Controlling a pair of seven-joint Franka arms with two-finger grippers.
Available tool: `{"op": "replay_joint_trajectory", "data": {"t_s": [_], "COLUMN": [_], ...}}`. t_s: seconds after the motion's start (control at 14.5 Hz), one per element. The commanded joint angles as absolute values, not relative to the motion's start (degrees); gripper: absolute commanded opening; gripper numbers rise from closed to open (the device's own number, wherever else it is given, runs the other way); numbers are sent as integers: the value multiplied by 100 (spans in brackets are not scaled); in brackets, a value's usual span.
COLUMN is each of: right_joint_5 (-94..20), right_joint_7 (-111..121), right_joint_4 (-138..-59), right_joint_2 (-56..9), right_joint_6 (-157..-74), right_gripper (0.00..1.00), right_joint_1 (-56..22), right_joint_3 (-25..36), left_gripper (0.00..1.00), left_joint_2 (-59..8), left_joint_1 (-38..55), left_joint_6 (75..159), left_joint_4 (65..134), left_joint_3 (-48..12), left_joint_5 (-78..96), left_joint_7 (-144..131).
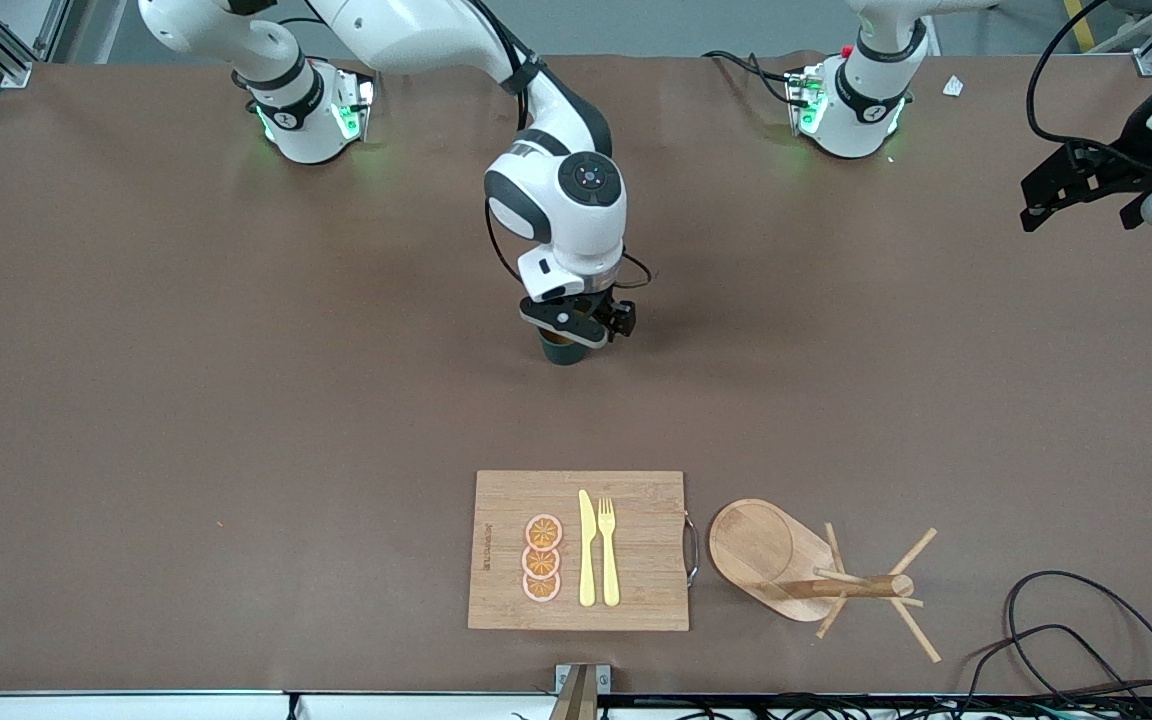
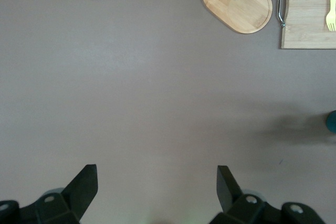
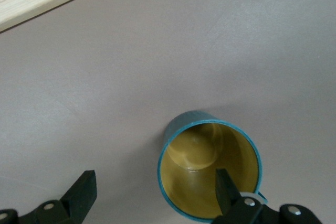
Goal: Transfer cup from left to right arm and place
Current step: 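Close the right gripper on the teal mug's rim, then carry the mug with the right gripper toward the table's side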
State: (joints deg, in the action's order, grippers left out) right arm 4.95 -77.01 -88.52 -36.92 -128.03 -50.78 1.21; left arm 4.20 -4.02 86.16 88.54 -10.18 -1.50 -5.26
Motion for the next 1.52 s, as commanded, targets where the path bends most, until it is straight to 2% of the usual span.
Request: {"op": "replay_joint_trajectory", "data": {"t_s": [0.0, 0.28, 0.48, 0.76, 0.97, 1.04, 1.45], "right_joint_5": [650, 712, 721, 738, 791, 817, 914], "right_joint_7": [-7787, -7796, -7796, -7796, -7822, -7866, -7866], "right_joint_4": [-8736, -8736, -8736, -8736, -8754, -8763, -8789], "right_joint_2": [-3858, -3946, -3990, -3990, -3981, -3981, -3964], "right_joint_6": [-12963, -13034, -13043, -13043, -13025, -13025, -13008], "right_gripper": [94, 82, 65, 33, 3, 0, 0], "right_joint_1": [-5054, -5098, -5098, -5150, -5159, -5159, -5150], "right_joint_3": [105, 105, 105, 105, 105, 114, 105], "left_gripper": [100, 100, 100, 100, 100, 100, 100], "left_joint_2": [379, 238, 185, 176, 193, 193, 193], "left_joint_1": [-404, -396, -343, -343, -325, -325, -334], "left_joint_6": [8745, 8877, 8877, 8868, 8859, 8859, 8842], "left_joint_4": [8912, 8921, 8921, 8912, 8886, 8877, 8886], "left_joint_3": [-1028, -1028, -1028, -1028, -1028, -1028, -1028], "left_joint_5": [-167, -158, -167, -176, -202, -211, -211], "left_joint_7": [-457, -457, -466, -501, -483, -483, -475]}}
